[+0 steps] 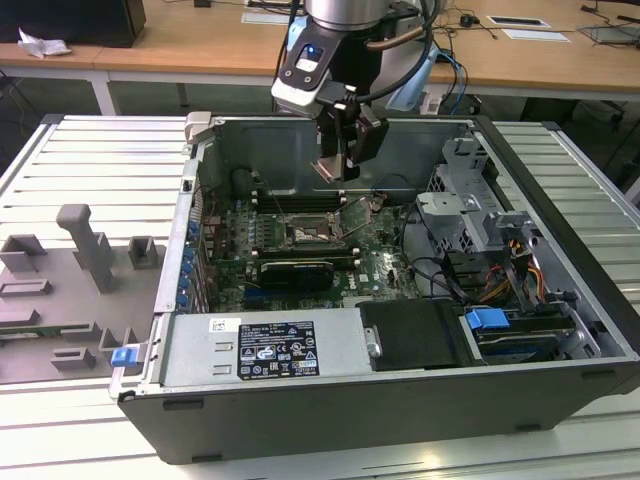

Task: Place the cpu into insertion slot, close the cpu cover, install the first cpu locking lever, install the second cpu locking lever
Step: 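Place the cpu into insertion slot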

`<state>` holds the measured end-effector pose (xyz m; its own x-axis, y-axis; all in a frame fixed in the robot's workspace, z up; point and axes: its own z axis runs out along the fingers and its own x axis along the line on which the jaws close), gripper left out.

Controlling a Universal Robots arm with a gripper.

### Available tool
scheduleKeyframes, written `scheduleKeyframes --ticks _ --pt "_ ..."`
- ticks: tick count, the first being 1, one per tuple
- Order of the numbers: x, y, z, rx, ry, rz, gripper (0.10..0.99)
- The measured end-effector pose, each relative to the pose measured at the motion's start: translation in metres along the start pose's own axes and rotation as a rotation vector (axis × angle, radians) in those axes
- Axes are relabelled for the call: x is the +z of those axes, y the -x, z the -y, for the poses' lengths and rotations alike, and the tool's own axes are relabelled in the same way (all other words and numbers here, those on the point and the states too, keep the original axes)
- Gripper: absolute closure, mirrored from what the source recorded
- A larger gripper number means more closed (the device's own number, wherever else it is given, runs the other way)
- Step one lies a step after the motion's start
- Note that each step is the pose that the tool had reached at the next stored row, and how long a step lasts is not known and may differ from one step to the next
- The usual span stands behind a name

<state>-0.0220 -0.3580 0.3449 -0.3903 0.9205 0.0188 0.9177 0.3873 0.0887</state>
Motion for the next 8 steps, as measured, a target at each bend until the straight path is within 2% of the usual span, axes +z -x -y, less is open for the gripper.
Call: scheduleKeyframes --ticks 8 --pt "0.0004 0.0 0.0 0.017 0.0 0.0016 0.557"
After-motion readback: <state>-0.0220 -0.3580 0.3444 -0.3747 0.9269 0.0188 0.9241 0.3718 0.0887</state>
